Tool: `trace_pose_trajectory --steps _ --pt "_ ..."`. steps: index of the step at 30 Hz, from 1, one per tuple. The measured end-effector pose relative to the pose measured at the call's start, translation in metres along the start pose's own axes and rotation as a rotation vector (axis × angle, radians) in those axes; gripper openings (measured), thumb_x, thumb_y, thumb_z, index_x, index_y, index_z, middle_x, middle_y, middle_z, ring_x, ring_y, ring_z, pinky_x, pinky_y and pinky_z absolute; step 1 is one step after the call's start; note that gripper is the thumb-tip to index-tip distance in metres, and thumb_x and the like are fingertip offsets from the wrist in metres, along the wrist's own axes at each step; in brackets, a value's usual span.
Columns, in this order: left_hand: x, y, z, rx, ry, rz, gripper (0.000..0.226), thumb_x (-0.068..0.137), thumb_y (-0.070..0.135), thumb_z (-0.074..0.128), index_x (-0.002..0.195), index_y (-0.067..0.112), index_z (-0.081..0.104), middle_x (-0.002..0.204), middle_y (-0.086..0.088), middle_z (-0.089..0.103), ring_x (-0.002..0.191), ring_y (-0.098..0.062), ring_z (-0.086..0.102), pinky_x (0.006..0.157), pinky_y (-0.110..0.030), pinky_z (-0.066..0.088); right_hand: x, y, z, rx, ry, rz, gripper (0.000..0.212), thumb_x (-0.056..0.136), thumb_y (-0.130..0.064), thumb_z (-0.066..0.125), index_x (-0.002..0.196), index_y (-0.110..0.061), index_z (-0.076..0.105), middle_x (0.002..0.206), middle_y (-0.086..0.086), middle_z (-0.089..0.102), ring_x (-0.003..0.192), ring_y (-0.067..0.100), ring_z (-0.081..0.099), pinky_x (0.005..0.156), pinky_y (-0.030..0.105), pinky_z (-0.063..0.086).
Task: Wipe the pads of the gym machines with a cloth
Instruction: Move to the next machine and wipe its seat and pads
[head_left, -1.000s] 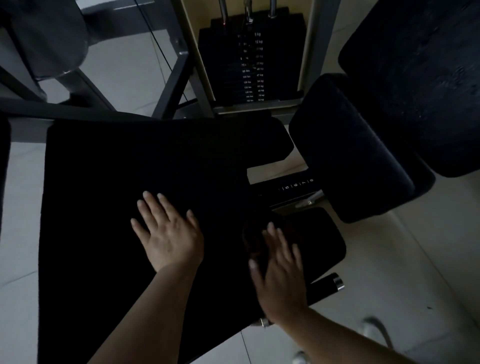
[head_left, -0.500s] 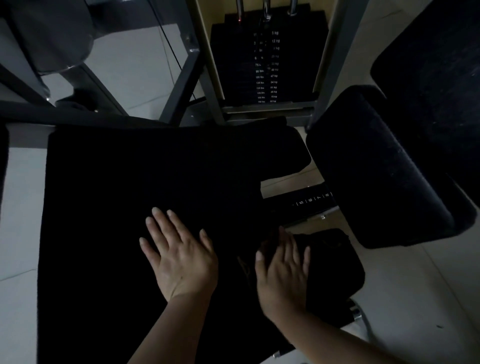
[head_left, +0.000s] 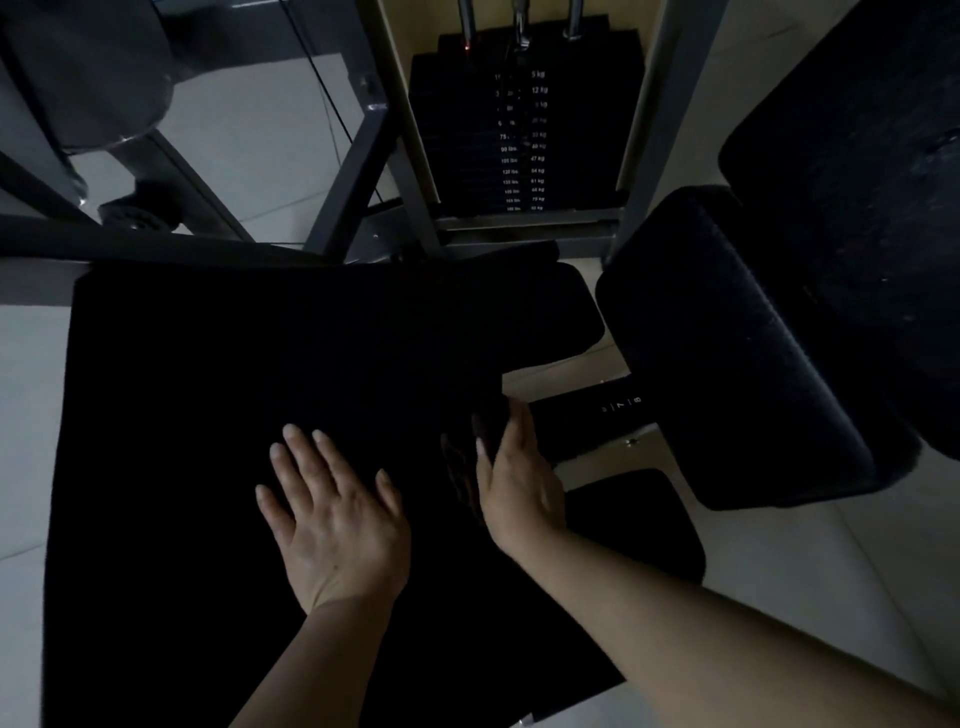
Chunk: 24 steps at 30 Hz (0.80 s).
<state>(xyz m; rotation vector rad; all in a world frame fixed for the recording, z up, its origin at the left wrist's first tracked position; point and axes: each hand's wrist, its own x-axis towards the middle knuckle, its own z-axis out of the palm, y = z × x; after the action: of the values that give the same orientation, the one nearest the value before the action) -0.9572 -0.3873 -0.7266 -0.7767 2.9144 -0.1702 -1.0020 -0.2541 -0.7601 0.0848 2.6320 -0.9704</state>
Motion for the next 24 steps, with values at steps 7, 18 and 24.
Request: trace_pose_trajectory --steps 7,18,24 --pt "0.000 -0.001 -0.005 -0.015 -0.012 0.007 0.070 0.095 0.045 0.018 0.150 0.005 -0.002 0.159 -0.012 -0.012 0.146 -0.024 -0.013 0.117 -0.044 -0.004 -0.028 0.077 -0.051 -0.327 -0.329 -0.503 0.089 0.090 0.005 0.045 0.143 -0.024 -0.020 0.150 0.004 0.028 0.133 0.022 0.032 0.108 0.026 0.031" --pt "0.012 0.002 -0.007 0.031 -0.048 0.007 0.072 0.095 0.047 0.018 0.150 0.003 -0.003 0.157 -0.017 -0.013 0.146 -0.030 -0.012 0.116 -0.047 -0.004 -0.070 0.107 -0.092 0.145 0.039 -0.221 0.074 0.085 -0.071 0.038 0.131 -0.016 0.052 0.117 0.004 0.065 0.110 0.021 0.062 0.092 0.018 0.042" --pt "0.040 0.003 -0.011 -0.019 -0.014 0.064 0.067 0.097 0.044 0.010 0.150 0.007 -0.006 0.158 -0.013 -0.016 0.145 -0.024 -0.018 0.117 -0.042 -0.008 -0.058 0.004 0.002 -0.228 -0.169 -0.527 0.074 0.082 -0.053 0.040 0.148 -0.022 0.027 0.152 0.000 0.034 0.141 0.017 0.028 0.113 0.039 0.016"
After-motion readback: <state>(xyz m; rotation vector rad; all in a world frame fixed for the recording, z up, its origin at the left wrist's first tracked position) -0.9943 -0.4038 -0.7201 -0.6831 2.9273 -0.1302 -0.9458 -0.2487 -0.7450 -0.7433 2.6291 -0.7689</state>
